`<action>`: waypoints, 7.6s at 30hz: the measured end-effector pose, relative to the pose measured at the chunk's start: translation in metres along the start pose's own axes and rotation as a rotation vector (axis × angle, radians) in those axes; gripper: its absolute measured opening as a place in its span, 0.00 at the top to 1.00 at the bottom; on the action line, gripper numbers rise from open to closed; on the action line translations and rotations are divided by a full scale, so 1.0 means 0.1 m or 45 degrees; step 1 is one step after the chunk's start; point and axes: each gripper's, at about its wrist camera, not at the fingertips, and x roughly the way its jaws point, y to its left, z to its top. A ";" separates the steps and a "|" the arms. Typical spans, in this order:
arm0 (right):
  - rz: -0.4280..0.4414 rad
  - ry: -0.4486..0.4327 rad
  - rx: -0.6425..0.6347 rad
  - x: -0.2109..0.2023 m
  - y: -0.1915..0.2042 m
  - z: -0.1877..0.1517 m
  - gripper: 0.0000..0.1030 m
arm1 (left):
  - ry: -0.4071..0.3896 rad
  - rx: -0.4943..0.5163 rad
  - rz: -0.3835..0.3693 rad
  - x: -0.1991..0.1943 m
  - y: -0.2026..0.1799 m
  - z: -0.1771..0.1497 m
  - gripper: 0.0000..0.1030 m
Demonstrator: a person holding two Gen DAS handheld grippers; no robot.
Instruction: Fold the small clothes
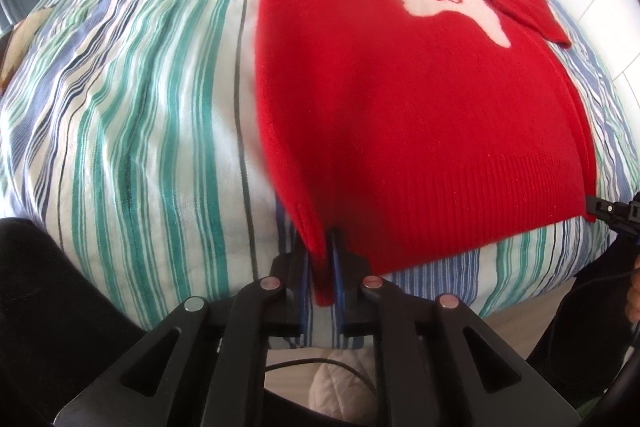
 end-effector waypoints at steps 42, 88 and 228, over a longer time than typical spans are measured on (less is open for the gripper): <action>-0.300 -0.537 -0.836 -0.14 0.82 2.07 0.93 | -0.194 -0.371 0.145 -0.85 0.72 -0.14 0.25; -0.426 -0.771 0.443 -1.62 -2.06 1.82 0.91 | -0.199 -0.175 0.169 -0.88 0.12 0.14 0.25; -0.735 -1.032 -0.113 -1.58 -0.81 1.45 0.25 | -0.267 -0.993 0.669 -0.01 2.94 1.31 0.12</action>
